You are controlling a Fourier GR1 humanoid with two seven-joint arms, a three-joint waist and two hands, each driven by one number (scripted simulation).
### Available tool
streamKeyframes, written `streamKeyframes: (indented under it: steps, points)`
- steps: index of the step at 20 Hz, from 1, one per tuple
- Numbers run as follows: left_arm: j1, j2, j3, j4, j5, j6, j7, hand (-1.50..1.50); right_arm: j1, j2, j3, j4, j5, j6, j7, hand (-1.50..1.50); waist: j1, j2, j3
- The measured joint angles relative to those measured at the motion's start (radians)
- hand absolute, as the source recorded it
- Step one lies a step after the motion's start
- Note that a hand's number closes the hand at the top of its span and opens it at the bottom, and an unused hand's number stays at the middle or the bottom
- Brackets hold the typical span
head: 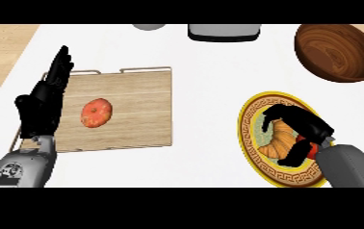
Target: Pick the croissant from the plate and place it in the bowl
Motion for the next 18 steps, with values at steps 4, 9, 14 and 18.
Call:
streamKeyframes:
  steps: [4, 9, 14, 18]
  points:
    - [-0.002, -0.01, 0.016, 0.005, -0.008, -0.02, -0.005, 0.0, -0.013, 0.02, -0.02, 0.026, 0.026, -0.016, -0.032, 1.5, -0.001, -0.001, -0.002]
    - [-0.005, -0.023, 0.037, 0.025, -0.014, -0.037, -0.024, 0.0, 0.024, 0.019, -0.047, -0.017, 0.03, -0.018, -0.08, 1.5, -0.003, 0.001, 0.0]
    - [-0.009, -0.034, 0.042, 0.015, -0.027, -0.038, -0.012, 0.0, 0.015, 0.108, -0.048, -0.113, 0.048, -0.027, 0.066, 1.5, -0.002, 0.003, 0.004]
    - [-0.023, -0.046, 0.017, 0.013, -0.038, -0.041, -0.007, 0.0, -0.114, 0.297, -0.027, -0.089, 0.111, -0.091, 0.386, 1.5, 0.025, 0.006, 0.004]
